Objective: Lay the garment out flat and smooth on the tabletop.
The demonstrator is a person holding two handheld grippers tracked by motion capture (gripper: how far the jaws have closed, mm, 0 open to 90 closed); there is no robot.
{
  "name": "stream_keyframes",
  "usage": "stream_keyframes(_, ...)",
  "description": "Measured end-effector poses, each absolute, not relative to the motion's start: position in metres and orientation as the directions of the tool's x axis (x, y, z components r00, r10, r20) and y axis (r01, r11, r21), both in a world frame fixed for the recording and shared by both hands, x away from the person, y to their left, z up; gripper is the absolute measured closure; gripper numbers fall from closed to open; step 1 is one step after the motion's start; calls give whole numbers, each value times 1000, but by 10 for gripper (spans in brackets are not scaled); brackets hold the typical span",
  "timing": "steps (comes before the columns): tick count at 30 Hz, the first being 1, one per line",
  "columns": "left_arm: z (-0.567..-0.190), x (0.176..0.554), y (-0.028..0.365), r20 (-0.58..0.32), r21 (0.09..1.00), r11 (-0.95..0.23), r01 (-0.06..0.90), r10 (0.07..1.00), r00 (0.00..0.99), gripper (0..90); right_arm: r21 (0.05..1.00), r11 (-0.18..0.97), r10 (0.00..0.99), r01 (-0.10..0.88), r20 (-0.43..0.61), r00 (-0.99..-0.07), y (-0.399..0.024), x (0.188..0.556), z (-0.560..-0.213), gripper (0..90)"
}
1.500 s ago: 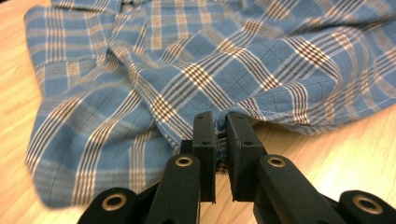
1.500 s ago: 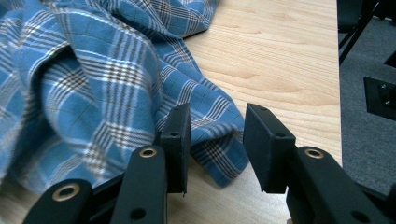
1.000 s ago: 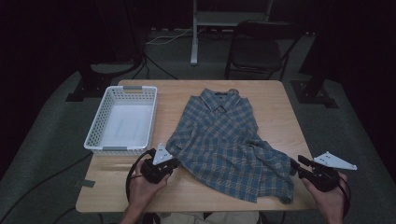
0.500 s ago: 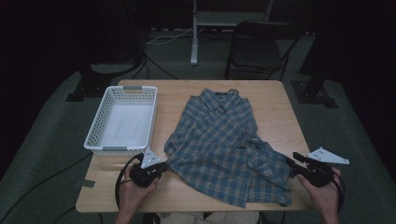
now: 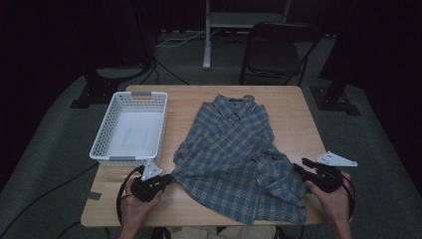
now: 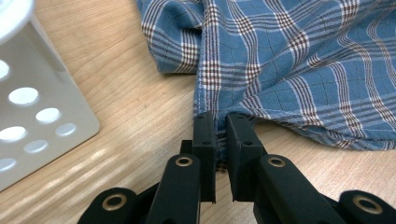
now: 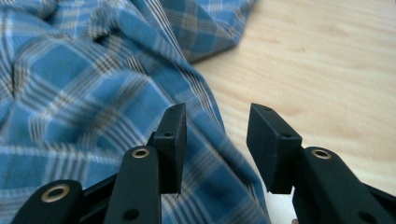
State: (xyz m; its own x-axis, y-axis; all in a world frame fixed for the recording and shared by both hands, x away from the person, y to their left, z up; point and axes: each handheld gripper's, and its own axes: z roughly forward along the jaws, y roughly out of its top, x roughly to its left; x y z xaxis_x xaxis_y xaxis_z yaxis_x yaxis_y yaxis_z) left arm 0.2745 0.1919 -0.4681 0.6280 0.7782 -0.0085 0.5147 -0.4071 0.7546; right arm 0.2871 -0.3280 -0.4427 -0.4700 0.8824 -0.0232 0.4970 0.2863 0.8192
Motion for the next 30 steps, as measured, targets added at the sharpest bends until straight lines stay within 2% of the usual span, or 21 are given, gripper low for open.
stream_keyframes(9, -470, 275, 196, -17, 754, -397, 523, 785, 619, 838, 820, 332, 849, 467, -43, -527, -301, 304, -432, 561)
stream_keyframes(17, -471, 272, 200, -25, 754, -386, 530, 791, 612, 839, 790, 377, 820, 483, -43, -570, -280, 326, -438, 550)
stream_keyframes(18, -472, 272, 200, -26, 755, -385, 530, 791, 611, 839, 789, 382, 820, 482, -49, -570, -278, 328, -439, 587)
stream_keyframes(22, -472, 268, 205, -29, 759, -375, 533, 797, 603, 839, 779, 393, 827, 489, -67, -557, -279, 329, -440, 857)
stream_keyframes(24, -472, 266, 210, -35, 762, -363, 536, 804, 594, 839, 783, 375, 846, 497, -70, -528, -284, 327, -439, 886)
stream_keyframes(30, -473, 257, 226, -58, 764, -328, 555, 822, 566, 839, 794, 312, 888, 522, -49, -456, -312, 317, -437, 891)
